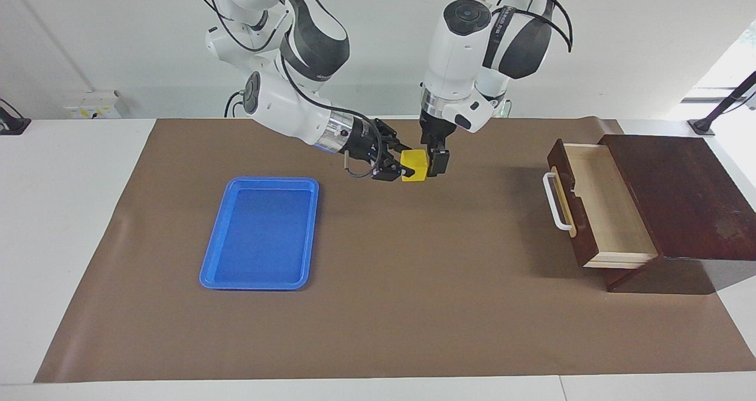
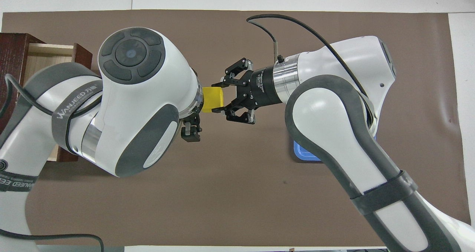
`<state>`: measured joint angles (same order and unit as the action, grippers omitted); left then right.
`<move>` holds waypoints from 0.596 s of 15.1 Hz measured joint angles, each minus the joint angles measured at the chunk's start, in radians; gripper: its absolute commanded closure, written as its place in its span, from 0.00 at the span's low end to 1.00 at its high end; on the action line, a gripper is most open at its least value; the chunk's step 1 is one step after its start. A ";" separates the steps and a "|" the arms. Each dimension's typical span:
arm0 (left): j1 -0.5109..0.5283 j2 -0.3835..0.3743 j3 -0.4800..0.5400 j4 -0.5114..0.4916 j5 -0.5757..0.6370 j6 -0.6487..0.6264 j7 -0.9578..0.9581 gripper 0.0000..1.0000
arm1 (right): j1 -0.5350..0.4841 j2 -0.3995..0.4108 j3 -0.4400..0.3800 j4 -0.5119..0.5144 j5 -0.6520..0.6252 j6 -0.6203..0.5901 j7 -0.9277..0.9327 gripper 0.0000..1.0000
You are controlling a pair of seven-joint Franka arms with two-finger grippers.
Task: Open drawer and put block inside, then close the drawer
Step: 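Move the left gripper toward the block held by the right gripper, then grasp the block with the left gripper and open the right gripper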
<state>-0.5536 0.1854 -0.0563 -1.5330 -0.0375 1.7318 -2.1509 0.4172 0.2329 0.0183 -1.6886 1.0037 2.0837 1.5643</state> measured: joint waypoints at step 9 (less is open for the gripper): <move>-0.018 0.087 0.002 0.097 0.034 -0.028 -0.023 0.00 | 0.000 0.000 0.000 0.000 0.000 0.000 0.000 1.00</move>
<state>-0.5713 0.2719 -0.0546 -1.4360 -0.0034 1.7037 -2.1742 0.4173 0.2328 0.0185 -1.6886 1.0037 2.0837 1.5643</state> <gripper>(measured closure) 0.000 0.449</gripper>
